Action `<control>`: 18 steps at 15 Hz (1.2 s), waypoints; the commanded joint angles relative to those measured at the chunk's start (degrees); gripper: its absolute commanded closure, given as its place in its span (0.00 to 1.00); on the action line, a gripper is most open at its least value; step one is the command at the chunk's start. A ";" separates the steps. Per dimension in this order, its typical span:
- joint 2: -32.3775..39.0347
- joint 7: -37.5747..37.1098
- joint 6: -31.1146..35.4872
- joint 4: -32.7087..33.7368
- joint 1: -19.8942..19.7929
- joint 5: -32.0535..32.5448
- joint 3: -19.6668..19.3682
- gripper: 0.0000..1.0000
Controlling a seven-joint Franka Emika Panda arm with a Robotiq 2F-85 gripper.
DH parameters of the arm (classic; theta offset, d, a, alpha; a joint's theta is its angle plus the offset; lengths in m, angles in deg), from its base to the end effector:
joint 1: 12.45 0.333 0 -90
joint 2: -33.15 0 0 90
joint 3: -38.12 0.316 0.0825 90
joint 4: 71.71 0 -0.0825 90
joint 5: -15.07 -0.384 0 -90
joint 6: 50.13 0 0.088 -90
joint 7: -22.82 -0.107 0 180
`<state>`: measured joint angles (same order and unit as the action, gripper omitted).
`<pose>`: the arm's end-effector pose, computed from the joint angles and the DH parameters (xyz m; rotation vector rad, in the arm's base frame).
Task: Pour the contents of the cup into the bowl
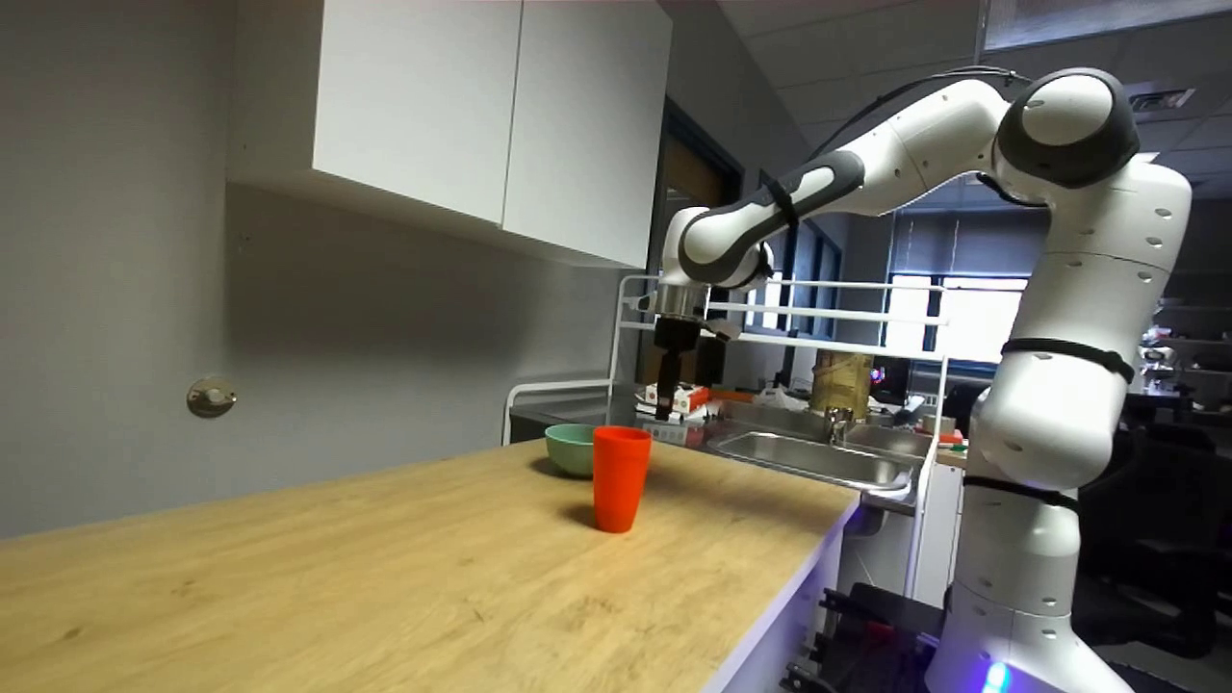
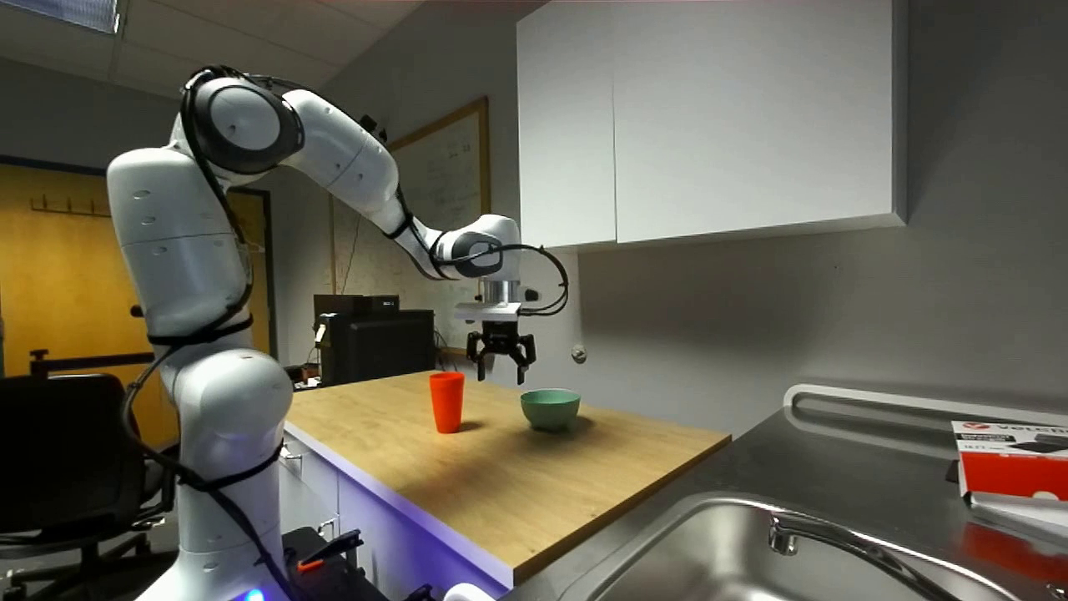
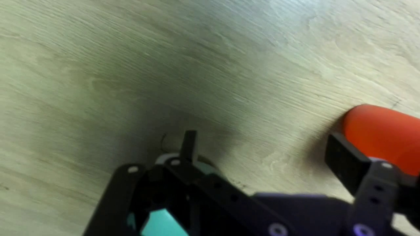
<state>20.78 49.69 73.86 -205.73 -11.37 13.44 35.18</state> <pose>0.4752 -0.0147 0.4246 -3.0478 -0.6529 -0.0746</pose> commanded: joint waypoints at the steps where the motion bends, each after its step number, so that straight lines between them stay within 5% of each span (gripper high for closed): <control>1: -0.59 -4.73 0.55 0.07 1.88 3.89 3.34 0.00; 11: -2.39 -13.90 0.00 0.64 6.24 14.42 11.05 0.00; 18: -3.52 -15.09 -0.86 0.77 9.31 15.66 14.24 0.00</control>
<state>18.02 36.13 74.43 -205.59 -3.47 28.16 48.15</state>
